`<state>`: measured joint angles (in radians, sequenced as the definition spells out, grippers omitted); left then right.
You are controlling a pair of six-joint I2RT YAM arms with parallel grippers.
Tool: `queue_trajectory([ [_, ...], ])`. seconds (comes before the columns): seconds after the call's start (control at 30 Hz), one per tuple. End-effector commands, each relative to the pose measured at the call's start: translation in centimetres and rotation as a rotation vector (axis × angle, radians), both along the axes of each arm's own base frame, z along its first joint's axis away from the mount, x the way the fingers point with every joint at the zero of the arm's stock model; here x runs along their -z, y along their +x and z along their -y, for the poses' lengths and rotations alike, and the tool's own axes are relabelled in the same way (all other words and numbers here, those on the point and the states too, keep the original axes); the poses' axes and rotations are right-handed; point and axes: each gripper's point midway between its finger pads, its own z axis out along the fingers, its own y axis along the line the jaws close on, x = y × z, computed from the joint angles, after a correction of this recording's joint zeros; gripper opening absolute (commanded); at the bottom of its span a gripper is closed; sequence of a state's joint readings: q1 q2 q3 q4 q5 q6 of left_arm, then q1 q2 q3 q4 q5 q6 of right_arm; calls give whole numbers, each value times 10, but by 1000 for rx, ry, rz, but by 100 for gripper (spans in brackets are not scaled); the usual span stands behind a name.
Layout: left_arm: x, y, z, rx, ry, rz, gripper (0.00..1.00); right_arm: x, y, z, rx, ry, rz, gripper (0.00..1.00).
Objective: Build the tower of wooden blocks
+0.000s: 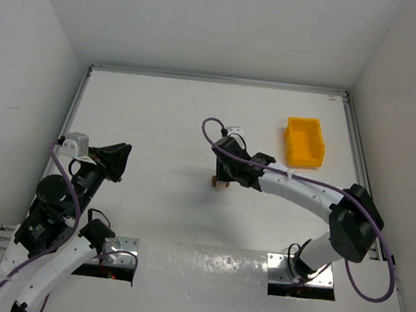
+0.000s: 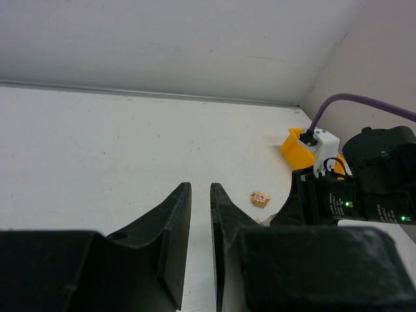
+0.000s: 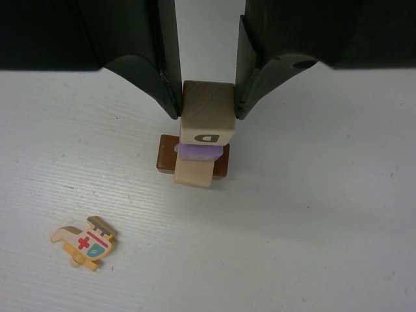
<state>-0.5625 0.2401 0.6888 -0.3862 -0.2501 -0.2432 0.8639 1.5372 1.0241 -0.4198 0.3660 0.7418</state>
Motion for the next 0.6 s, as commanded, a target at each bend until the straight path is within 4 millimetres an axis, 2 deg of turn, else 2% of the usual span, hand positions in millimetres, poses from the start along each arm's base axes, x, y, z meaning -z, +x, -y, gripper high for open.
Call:
queue_trajectory([
  [0.0,-7,1,1,3,-4,18,17,-11,11,-9,6,41,35,30],
  [0.57,-7,1,1,5,-3,20,17,-10,12,-8,5,38,31,32],
])
